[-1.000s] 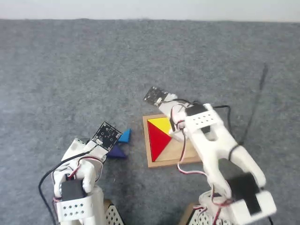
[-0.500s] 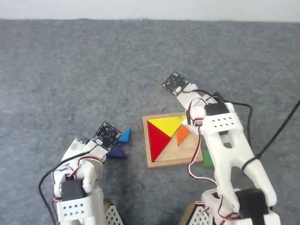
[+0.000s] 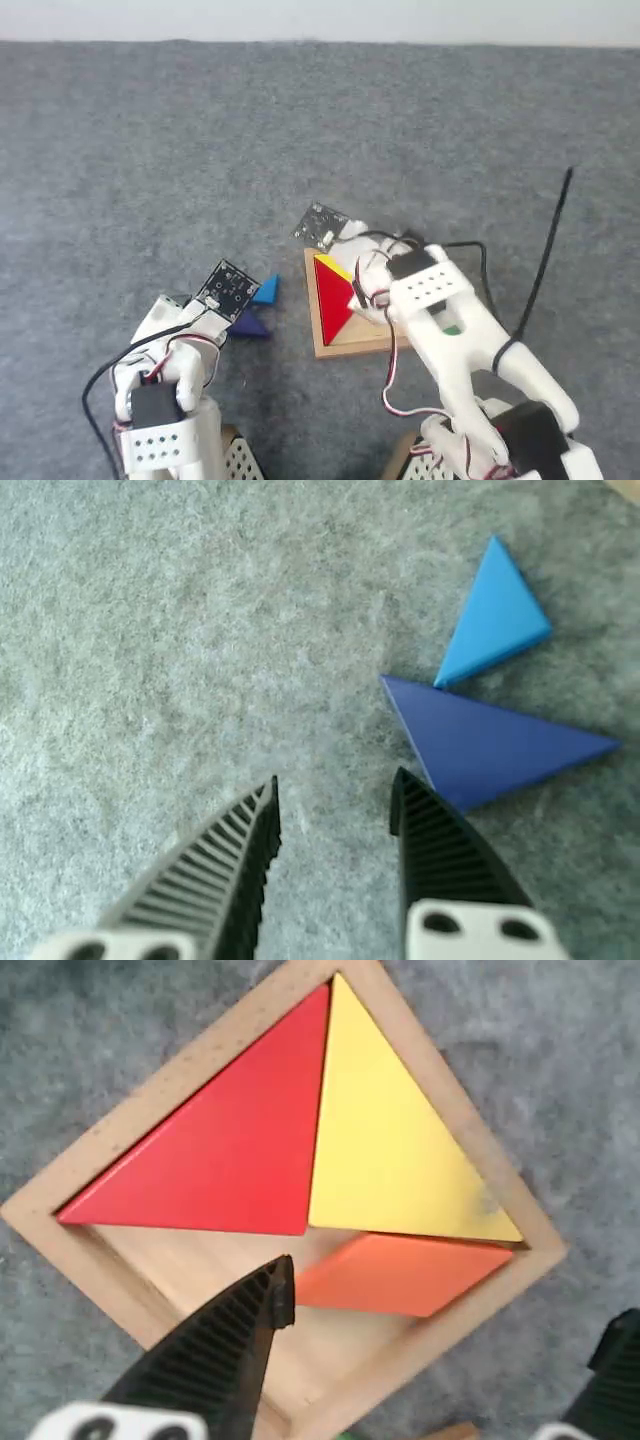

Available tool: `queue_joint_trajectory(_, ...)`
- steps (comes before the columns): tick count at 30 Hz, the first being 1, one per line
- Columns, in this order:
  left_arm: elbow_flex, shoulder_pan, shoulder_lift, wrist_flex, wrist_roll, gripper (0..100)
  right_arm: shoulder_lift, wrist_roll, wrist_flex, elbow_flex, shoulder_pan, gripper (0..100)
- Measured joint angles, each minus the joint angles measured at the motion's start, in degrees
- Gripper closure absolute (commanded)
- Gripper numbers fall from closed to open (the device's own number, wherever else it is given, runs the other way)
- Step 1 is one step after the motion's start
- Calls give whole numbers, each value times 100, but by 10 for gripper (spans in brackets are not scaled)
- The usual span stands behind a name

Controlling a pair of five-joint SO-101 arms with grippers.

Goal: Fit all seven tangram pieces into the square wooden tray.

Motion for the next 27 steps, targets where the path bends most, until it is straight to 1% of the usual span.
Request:
queue_joint_trajectory(3, 0, 0, 0, 0, 0, 826, 123, -229, -308, 149, 18, 541)
queue_joint_trajectory(8, 0, 0, 0, 0, 0, 826, 396, -290, -791, 149, 88, 541)
queue_joint_trajectory(17, 0, 0, 0, 0, 0, 826, 527, 501, -1002, 185, 835, 541)
queue_joint_trajectory(22, 0, 0, 0, 0, 0, 826, 519, 589, -1002, 185, 1037, 541)
queue_joint_trajectory(27, 0, 0, 0, 0, 0, 826, 9, 589, -967, 193, 1064, 541)
